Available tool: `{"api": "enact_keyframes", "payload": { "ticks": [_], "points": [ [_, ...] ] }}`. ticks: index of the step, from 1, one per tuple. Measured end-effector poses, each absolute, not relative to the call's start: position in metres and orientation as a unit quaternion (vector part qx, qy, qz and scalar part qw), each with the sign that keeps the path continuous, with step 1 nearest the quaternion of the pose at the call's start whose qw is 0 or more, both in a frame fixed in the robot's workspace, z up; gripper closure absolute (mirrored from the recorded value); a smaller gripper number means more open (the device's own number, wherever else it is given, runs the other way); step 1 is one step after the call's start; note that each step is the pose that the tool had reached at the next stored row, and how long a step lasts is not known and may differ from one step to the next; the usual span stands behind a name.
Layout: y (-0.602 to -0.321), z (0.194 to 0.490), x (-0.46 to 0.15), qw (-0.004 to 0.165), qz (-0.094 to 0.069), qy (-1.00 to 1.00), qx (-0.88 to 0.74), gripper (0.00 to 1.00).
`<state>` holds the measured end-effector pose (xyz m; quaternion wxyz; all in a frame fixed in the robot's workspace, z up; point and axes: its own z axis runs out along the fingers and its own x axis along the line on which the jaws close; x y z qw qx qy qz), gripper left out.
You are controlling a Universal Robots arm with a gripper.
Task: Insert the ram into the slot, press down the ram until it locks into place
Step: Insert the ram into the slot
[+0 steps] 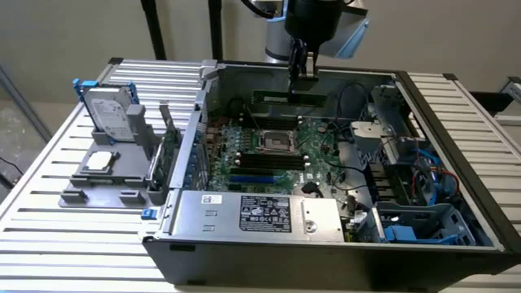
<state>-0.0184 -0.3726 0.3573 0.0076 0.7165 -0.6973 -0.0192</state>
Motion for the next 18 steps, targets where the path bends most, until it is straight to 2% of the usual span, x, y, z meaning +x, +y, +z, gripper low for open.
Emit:
{"api": "enact_keyframes", "payload": {
  "ticks": [12,18],
  "points": [
    [-0.373,0.357,-0.018,0.008,-0.019,-0.697,0.716,0.86],
    [-0.373,0.346,-0.020,0.007,-0.019,-0.697,0.716,0.86]
  ]
}}
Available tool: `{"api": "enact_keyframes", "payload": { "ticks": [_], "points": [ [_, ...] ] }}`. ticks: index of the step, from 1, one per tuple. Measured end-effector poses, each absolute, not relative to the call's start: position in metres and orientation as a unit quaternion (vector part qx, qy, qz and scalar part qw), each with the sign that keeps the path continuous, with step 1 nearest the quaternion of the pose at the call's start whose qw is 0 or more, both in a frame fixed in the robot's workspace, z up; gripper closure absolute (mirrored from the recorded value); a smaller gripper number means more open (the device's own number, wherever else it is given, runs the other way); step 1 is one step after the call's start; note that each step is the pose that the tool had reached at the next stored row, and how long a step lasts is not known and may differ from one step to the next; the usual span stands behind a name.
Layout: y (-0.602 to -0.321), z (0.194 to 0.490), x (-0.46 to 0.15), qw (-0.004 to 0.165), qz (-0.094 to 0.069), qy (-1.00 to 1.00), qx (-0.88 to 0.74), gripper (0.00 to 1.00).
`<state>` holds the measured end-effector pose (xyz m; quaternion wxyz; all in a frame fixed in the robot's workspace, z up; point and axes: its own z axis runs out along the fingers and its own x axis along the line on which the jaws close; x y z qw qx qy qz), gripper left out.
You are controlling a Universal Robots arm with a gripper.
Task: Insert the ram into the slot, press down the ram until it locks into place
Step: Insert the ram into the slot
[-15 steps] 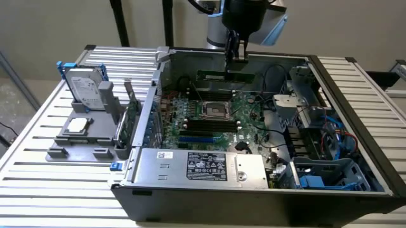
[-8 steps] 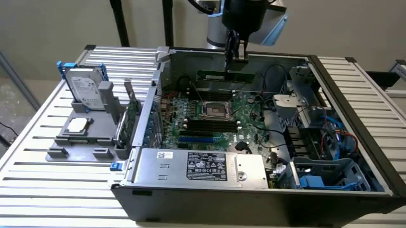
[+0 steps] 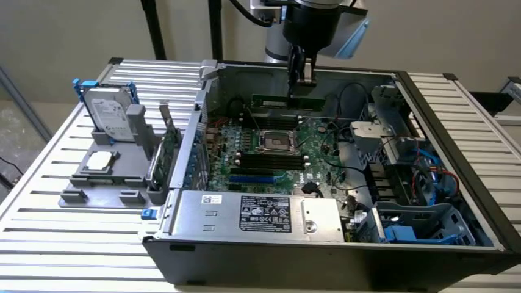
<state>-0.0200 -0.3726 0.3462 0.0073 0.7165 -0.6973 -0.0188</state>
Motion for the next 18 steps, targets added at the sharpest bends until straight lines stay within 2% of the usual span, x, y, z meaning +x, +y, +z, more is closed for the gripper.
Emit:
{"api": "enact_keyframes", "payload": {
  "ticks": [18],
  "points": [
    [-0.376,0.314,-0.034,0.006,-0.018,-0.698,0.716,0.86]
  ]
}}
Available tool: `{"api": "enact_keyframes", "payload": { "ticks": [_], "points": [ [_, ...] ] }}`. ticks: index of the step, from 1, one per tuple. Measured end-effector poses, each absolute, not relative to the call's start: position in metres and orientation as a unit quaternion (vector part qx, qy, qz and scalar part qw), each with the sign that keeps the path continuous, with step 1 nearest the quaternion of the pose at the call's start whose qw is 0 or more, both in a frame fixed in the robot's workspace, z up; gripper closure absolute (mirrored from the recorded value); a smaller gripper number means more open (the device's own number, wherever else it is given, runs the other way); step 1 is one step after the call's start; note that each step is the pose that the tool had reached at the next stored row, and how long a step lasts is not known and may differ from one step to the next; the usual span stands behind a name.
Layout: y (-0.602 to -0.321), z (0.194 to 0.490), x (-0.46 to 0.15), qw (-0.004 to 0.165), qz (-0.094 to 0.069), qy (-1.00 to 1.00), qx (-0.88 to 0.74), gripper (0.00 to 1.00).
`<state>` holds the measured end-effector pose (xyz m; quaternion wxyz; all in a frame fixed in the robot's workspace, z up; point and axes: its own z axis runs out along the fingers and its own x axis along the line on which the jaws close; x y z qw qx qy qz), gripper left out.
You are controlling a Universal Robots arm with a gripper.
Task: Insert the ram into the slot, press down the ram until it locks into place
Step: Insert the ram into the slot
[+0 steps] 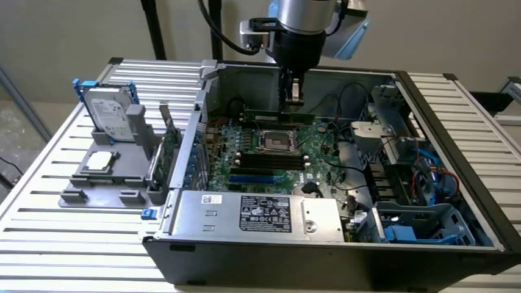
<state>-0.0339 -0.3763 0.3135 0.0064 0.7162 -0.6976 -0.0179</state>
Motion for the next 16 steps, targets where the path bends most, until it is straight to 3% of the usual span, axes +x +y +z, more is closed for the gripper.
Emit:
{"api": "enact_keyframes", "payload": {
  "ticks": [16],
  "points": [
    [-0.392,0.284,-0.041,0.002,-0.014,-0.700,0.714,0.86]
  ]
}}
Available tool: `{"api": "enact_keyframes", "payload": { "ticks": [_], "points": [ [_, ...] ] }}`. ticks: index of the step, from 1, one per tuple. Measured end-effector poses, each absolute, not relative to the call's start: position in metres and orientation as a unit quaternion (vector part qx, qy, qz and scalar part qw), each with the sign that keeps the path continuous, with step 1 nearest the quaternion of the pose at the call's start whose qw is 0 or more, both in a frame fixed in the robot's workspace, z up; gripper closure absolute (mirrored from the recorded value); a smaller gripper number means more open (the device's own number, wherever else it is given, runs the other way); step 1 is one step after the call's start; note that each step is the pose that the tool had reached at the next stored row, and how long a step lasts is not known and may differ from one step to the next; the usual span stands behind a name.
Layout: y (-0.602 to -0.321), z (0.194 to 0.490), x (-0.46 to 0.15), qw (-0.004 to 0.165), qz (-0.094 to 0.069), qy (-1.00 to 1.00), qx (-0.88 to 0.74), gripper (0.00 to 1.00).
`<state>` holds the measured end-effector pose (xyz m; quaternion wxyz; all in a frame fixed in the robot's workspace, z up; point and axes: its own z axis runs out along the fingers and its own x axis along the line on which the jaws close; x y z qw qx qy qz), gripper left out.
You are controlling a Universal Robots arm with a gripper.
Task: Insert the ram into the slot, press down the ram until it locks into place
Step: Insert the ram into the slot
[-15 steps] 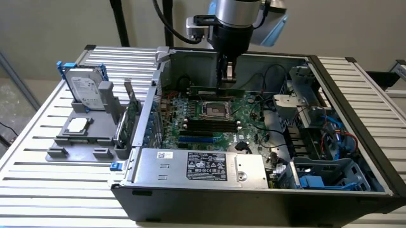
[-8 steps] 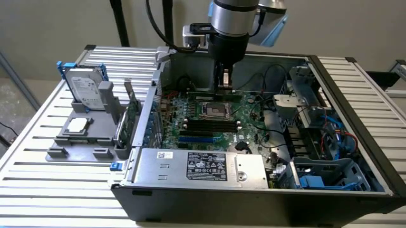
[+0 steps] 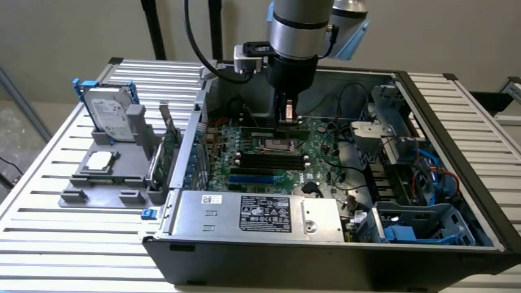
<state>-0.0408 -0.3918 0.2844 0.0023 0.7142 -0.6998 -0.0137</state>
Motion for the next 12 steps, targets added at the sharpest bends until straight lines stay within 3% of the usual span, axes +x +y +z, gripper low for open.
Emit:
{"api": "enact_keyframes", "payload": {
  "ticks": [12],
  "points": [
    [-0.398,0.263,-0.041,-0.002,-0.009,-0.702,0.712,0.86]
  ]
}}
